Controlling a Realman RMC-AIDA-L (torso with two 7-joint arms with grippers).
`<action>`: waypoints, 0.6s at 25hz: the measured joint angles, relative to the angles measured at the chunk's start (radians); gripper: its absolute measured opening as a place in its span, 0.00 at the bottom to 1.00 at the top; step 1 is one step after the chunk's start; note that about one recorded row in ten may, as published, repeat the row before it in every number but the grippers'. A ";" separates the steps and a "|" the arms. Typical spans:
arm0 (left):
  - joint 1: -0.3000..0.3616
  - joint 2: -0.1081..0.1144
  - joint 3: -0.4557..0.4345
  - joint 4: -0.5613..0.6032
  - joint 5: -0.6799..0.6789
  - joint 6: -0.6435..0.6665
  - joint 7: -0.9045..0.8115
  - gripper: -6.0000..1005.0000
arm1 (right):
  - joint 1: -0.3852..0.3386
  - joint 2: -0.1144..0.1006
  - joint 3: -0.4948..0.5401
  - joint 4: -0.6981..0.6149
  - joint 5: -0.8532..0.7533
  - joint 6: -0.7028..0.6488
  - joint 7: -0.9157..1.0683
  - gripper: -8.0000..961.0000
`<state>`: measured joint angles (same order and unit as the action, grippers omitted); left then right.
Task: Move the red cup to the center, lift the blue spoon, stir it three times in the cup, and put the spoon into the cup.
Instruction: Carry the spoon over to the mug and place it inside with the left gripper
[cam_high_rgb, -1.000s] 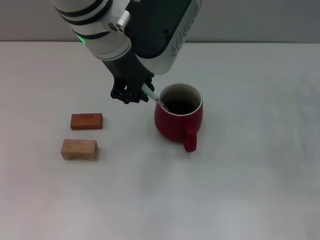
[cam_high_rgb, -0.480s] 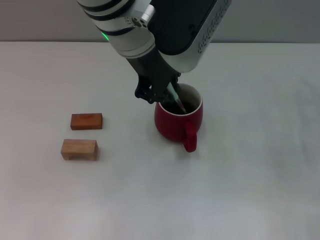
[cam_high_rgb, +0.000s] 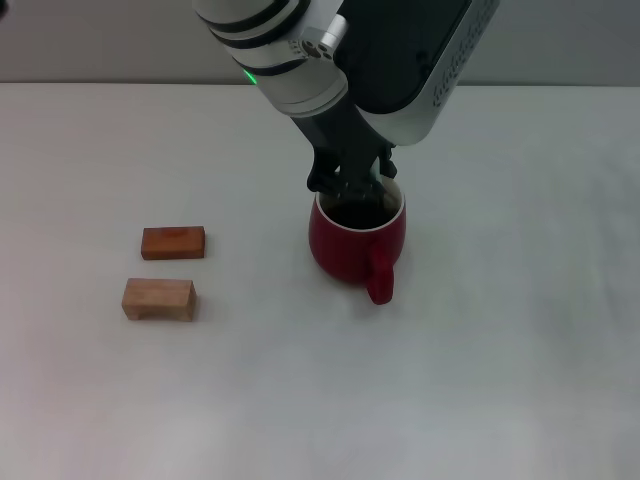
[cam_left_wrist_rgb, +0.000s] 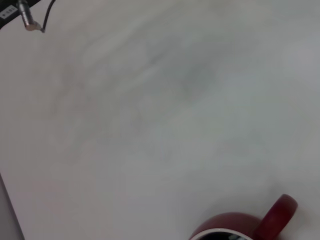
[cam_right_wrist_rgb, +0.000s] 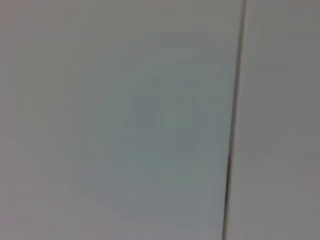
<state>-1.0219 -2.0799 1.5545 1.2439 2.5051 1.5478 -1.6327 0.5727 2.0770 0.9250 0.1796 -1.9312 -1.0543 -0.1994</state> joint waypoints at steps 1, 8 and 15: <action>0.000 0.000 0.000 -0.001 0.000 -0.009 -0.001 0.16 | -0.001 0.000 0.000 0.001 0.000 0.000 0.000 0.05; 0.003 0.000 -0.003 -0.002 0.019 -0.044 -0.003 0.16 | -0.003 0.000 0.000 0.001 0.000 -0.007 0.000 0.05; 0.013 0.000 -0.015 -0.003 0.068 -0.053 -0.004 0.15 | -0.004 -0.002 0.000 0.001 0.000 -0.012 0.000 0.05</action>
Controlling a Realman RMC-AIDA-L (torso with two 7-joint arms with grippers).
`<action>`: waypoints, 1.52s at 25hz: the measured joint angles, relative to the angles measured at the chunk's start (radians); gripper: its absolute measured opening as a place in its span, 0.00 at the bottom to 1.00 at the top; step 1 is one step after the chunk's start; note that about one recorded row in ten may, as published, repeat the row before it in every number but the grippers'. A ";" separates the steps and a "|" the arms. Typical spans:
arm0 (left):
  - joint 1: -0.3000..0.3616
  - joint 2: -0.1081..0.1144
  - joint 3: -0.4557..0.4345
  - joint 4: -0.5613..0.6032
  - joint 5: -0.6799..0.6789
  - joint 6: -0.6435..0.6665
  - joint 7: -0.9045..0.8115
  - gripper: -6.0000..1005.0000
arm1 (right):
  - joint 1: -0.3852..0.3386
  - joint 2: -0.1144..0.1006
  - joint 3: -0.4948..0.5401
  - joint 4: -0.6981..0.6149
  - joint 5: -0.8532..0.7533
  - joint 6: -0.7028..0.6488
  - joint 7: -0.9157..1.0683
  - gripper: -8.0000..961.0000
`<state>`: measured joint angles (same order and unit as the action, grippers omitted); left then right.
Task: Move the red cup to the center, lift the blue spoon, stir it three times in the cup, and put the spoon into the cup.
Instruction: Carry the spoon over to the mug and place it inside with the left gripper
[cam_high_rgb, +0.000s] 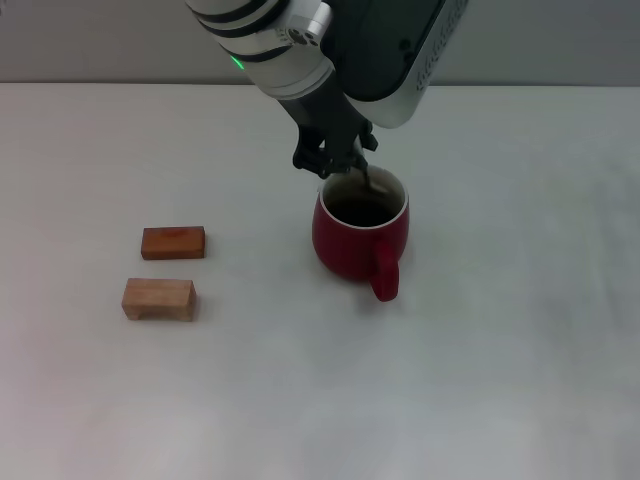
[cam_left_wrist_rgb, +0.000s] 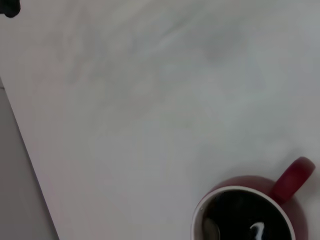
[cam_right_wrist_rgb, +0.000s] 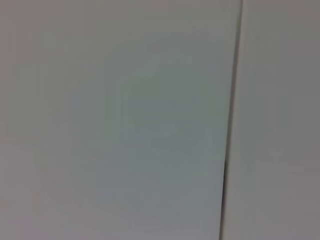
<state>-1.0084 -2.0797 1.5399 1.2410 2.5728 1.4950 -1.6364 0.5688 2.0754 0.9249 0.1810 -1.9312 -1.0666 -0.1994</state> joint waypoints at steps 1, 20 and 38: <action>0.002 0.001 -0.002 0.000 0.007 0.002 -0.003 0.15 | 0.000 0.000 0.000 0.000 0.000 0.000 0.000 0.05; 0.049 0.009 -0.022 0.058 0.052 0.125 -0.043 0.15 | 0.008 -0.004 -0.002 -0.005 -0.002 0.000 0.000 0.05; 0.043 0.001 0.015 0.099 -0.043 0.164 -0.063 0.15 | 0.009 -0.006 -0.002 -0.008 -0.002 0.001 0.000 0.05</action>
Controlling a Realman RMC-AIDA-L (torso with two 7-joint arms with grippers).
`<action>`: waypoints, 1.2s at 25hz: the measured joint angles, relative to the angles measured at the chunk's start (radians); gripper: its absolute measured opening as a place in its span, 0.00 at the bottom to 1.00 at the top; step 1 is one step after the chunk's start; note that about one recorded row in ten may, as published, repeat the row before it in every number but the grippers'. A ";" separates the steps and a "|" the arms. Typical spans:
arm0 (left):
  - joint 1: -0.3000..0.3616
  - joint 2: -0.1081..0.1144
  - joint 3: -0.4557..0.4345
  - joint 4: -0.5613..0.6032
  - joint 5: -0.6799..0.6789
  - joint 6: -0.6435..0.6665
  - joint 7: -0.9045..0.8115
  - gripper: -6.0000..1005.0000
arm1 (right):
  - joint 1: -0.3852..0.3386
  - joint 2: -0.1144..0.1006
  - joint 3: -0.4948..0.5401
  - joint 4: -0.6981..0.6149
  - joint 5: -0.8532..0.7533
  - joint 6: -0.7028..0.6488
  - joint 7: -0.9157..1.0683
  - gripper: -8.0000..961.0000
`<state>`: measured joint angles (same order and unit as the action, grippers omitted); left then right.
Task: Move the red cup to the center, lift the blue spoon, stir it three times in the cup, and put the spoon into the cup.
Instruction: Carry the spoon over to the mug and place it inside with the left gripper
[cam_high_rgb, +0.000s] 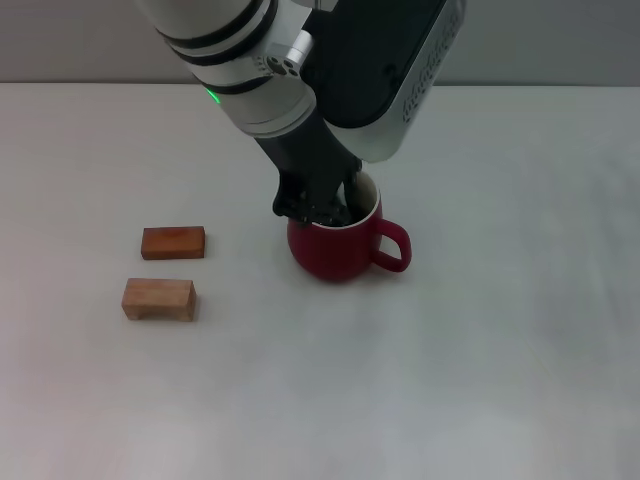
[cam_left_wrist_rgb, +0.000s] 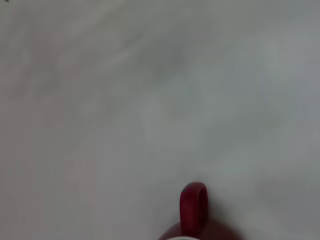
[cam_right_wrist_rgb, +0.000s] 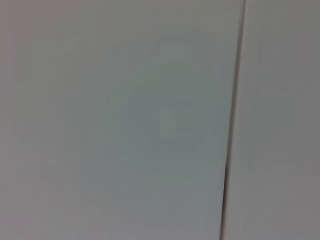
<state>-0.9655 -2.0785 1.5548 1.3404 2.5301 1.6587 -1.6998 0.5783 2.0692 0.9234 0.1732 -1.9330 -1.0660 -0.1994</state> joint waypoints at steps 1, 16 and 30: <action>-0.001 0.000 0.004 0.000 -0.003 -0.009 0.000 0.15 | 0.000 0.000 0.000 0.000 0.000 0.000 0.000 0.05; -0.002 0.000 0.032 -0.030 -0.011 -0.170 -0.002 0.15 | -0.010 0.001 -0.002 0.001 -0.001 -0.012 0.000 0.05; 0.023 0.007 0.010 -0.061 0.067 -0.181 -0.004 0.15 | -0.011 0.003 -0.015 0.006 -0.001 -0.013 0.000 0.05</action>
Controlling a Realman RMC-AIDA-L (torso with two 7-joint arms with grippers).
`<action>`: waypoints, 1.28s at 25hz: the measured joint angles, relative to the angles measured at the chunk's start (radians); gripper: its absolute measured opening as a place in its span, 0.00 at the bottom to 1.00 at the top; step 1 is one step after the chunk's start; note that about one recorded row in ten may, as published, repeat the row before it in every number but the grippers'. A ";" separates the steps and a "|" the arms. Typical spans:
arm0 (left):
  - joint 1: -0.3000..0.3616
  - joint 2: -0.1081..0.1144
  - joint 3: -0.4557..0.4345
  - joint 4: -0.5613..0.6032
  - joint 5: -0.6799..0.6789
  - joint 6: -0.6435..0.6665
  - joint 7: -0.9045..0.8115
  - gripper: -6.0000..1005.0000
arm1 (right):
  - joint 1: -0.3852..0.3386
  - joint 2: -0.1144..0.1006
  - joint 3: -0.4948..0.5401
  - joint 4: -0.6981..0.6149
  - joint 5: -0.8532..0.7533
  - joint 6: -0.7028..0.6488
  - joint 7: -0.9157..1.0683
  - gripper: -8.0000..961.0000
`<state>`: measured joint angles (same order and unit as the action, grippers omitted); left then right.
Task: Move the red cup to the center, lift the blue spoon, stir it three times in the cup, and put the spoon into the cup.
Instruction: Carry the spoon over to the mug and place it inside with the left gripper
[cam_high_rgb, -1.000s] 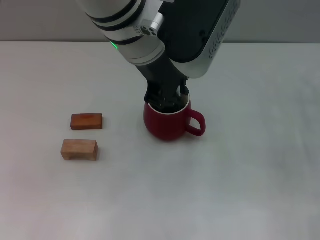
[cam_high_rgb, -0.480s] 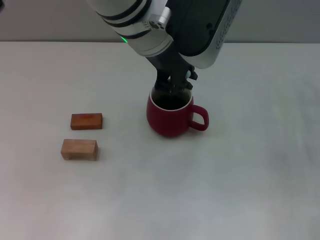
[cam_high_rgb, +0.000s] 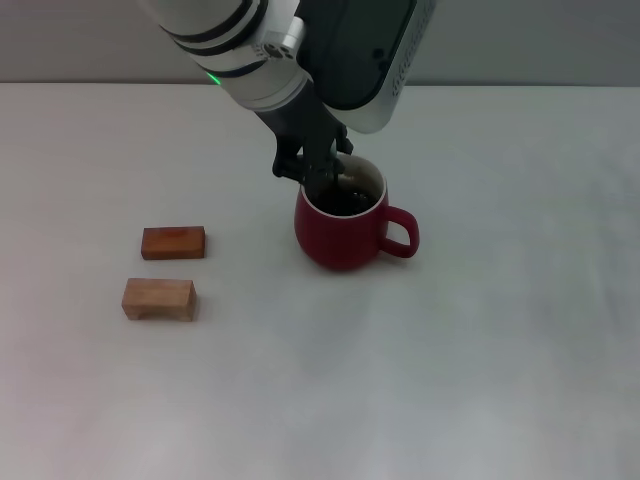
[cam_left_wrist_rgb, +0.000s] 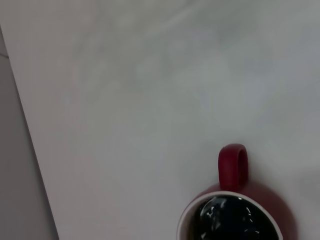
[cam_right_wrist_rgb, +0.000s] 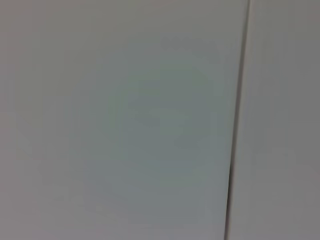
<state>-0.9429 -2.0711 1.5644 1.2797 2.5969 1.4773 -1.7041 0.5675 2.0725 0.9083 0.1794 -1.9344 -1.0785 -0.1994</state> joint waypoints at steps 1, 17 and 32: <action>0.001 0.000 0.000 0.000 0.005 0.004 0.000 0.15 | 0.000 0.000 0.000 0.000 0.000 0.000 0.000 0.05; 0.001 -0.001 -0.017 0.018 0.015 0.140 -0.008 0.15 | 0.003 0.000 0.000 0.000 0.000 0.000 0.000 0.05; -0.016 -0.006 -0.005 0.012 -0.046 0.014 -0.020 0.15 | 0.001 -0.002 0.000 -0.002 0.000 0.000 0.000 0.05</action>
<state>-0.9585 -2.0771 1.5595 1.2921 2.5508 1.4909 -1.7241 0.5684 2.0709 0.9081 0.1772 -1.9342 -1.0783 -0.1994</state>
